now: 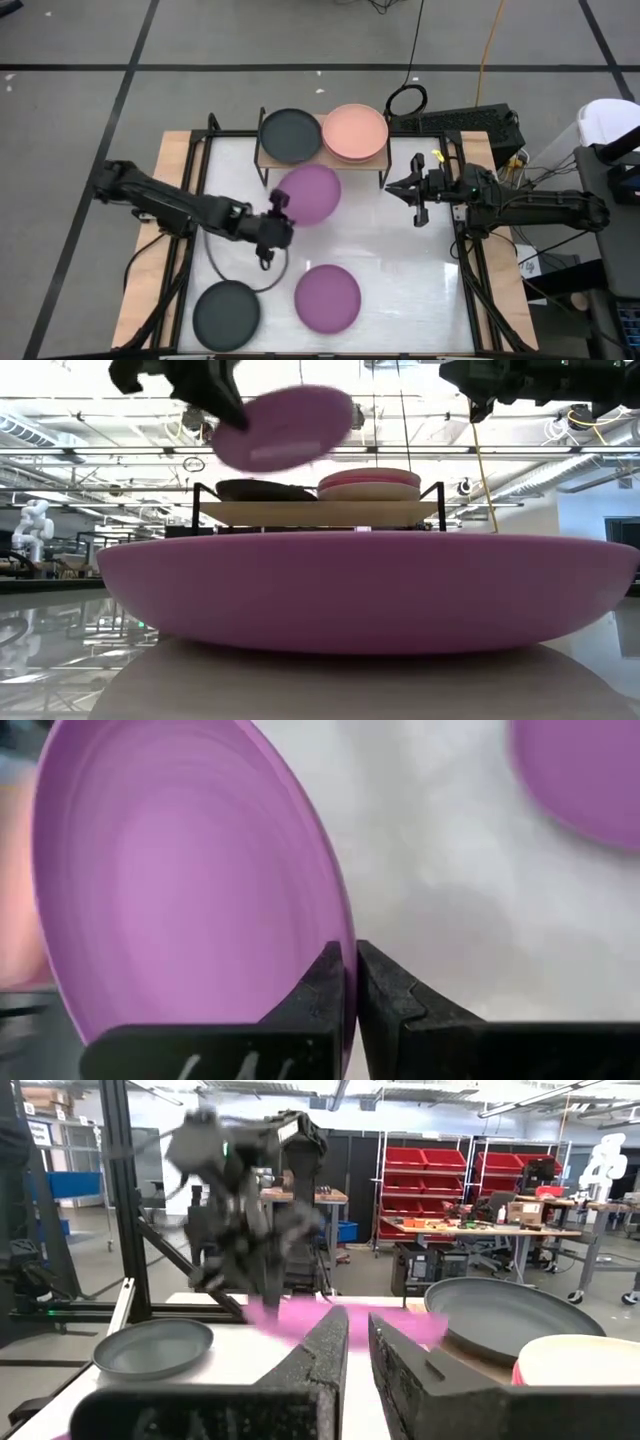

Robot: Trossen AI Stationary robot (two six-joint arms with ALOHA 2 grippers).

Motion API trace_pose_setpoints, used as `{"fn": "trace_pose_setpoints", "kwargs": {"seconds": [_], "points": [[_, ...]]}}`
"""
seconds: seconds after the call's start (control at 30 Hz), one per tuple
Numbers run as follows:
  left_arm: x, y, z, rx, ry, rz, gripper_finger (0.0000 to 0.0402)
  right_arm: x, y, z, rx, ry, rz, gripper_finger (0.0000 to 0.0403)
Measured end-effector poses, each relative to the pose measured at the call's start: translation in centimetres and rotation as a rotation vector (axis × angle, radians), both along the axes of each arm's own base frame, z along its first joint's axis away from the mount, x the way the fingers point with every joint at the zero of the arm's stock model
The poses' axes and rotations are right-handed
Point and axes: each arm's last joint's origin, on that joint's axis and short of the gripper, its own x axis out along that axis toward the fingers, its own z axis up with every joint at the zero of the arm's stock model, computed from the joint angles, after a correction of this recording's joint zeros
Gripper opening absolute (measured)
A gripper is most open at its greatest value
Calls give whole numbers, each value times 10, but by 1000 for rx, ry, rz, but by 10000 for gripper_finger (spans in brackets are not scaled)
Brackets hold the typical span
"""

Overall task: Place and stack plates onto a shelf
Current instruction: Stack the top violet plate on top of the black plate on the shelf

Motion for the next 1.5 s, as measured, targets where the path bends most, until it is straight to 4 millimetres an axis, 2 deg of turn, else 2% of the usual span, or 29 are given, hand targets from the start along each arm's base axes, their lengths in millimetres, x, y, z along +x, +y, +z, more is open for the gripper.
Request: {"fn": "trace_pose_setpoints", "kwargs": {"seconds": [0.13, 0.27, 0.5, 0.67, 0.87, 1.07, 1.5], "points": [[-17, 17, 31, 119, -47, 71, 12, 0, 0, 0, -1, -5, 0, 31], [-19, 49, 45, 155, -40, 131, 12, 0, 0, 1, -3, -15, 0, 31], [-18, 113, 40, 112, 69, 222, 12, 0, 0, 2, -3, -18, 0, 31], [-24, 140, 41, 85, 75, 271, 12, 0, 0, 1, -3, -13, 0, 31], [-27, 152, 41, 76, 79, 274, 31, 0, 0, 1, -5, -12, 0, 31], [-25, 152, 42, 71, 59, 278, 60, 0, 0, 1, -3, -9, 0, 31], [-25, 157, 43, 62, 26, 312, 67, 0, 0, 1, -3, -9, 0, 31]]}}
